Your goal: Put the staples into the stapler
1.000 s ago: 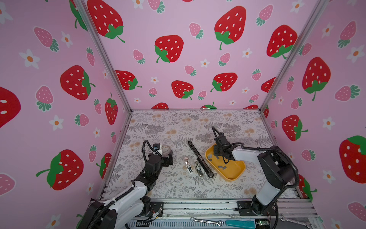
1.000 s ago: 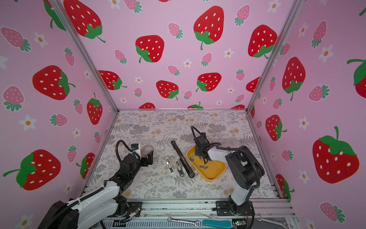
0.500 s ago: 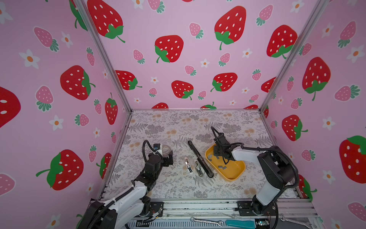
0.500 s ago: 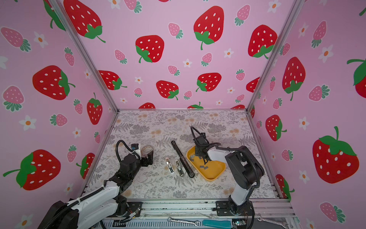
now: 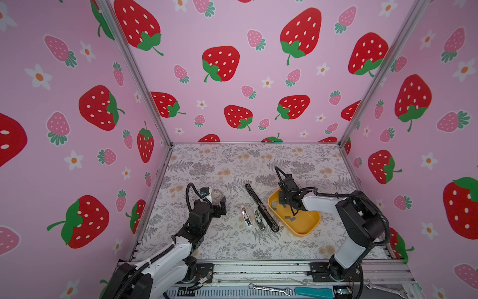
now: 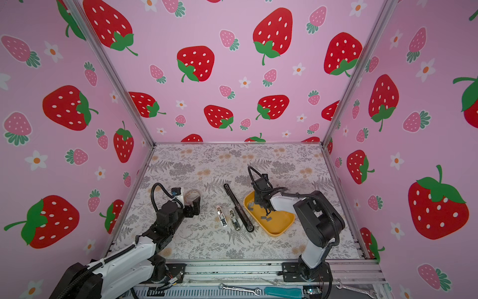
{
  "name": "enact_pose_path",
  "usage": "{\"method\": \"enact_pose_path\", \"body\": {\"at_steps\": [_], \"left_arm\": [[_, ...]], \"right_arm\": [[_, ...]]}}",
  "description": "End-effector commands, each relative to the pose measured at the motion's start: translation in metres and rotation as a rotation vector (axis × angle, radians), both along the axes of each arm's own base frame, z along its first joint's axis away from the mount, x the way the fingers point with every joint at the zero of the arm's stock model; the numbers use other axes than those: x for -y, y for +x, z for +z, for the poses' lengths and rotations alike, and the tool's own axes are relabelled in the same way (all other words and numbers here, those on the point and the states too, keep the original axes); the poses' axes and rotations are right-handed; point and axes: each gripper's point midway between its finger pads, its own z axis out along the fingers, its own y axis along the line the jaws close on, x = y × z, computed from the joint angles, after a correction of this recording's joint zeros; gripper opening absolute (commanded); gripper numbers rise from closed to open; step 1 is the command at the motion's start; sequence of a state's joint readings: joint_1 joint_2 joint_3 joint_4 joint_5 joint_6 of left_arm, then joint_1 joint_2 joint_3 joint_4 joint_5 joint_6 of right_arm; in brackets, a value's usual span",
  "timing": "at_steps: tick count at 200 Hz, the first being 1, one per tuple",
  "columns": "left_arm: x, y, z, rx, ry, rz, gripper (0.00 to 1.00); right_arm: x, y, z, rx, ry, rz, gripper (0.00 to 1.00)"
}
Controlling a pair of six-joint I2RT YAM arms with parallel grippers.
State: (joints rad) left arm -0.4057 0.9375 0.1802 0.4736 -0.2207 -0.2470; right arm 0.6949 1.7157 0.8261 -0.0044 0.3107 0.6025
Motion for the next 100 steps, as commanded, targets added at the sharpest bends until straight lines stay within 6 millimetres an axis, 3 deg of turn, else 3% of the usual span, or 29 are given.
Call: {"method": "enact_pose_path", "body": {"at_steps": [1,36,100], "left_arm": [[0.003,0.001,0.009,0.033,-0.022,-0.015,0.99],[0.006,-0.001,0.009,0.035,-0.028,-0.033,0.99],[0.016,-0.006,0.009,0.033,-0.039,-0.097,0.99]], "right_arm": [[0.013,-0.032,-0.022,-0.097,-0.055,0.023,0.1],[0.006,-0.033,0.003,-0.035,-0.025,0.049,0.09],[-0.012,-0.047,0.079,0.168,0.077,0.135,0.09]]}}
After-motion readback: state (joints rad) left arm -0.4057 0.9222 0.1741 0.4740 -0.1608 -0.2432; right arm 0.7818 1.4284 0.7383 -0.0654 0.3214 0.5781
